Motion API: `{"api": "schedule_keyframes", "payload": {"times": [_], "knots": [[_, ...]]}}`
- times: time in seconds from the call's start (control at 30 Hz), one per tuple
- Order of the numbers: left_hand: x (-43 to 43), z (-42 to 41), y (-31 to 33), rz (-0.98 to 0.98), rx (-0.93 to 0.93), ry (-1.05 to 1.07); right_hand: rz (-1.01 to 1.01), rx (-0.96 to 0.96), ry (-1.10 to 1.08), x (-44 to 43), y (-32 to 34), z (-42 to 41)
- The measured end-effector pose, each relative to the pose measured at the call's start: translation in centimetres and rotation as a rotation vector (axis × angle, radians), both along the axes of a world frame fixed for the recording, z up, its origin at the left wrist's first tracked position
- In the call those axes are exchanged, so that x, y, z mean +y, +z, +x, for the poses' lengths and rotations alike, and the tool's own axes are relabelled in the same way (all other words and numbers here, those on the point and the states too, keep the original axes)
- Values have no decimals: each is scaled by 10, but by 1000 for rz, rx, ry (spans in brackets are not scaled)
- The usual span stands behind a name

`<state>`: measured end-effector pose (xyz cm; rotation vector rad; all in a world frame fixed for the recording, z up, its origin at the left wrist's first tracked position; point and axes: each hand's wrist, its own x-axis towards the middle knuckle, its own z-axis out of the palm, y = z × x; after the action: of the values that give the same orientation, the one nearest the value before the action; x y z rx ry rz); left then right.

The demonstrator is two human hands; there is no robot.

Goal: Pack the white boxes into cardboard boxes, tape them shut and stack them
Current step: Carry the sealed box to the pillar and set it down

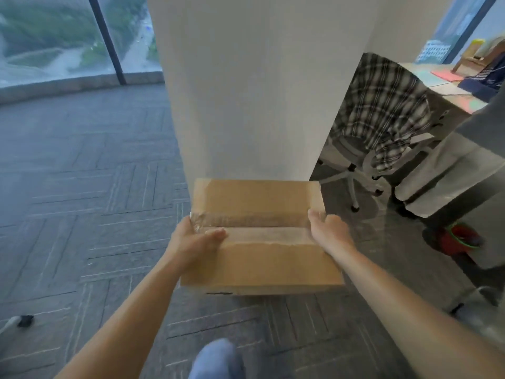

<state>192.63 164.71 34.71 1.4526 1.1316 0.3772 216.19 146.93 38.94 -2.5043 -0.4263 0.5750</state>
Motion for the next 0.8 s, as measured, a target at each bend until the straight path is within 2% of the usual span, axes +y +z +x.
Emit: {"api": "schedule_keyframes", "payload": {"times": [0.13,0.23,0.4,0.6,0.8], "knots": [[23,46,-48,1,47,80,-23,1,47,38,-60,48],[51,74,-109,-20,86,113,-37,32,81,74,-120,83],[97,119,-259,-22,122,147,-59,52,51,134,-275,128],[119,162,-451,-64,145,139,-48,49,35,162,-464,177],[116,195,-593,-69,204,118,-54,-16,98,168,-618,200]]}}
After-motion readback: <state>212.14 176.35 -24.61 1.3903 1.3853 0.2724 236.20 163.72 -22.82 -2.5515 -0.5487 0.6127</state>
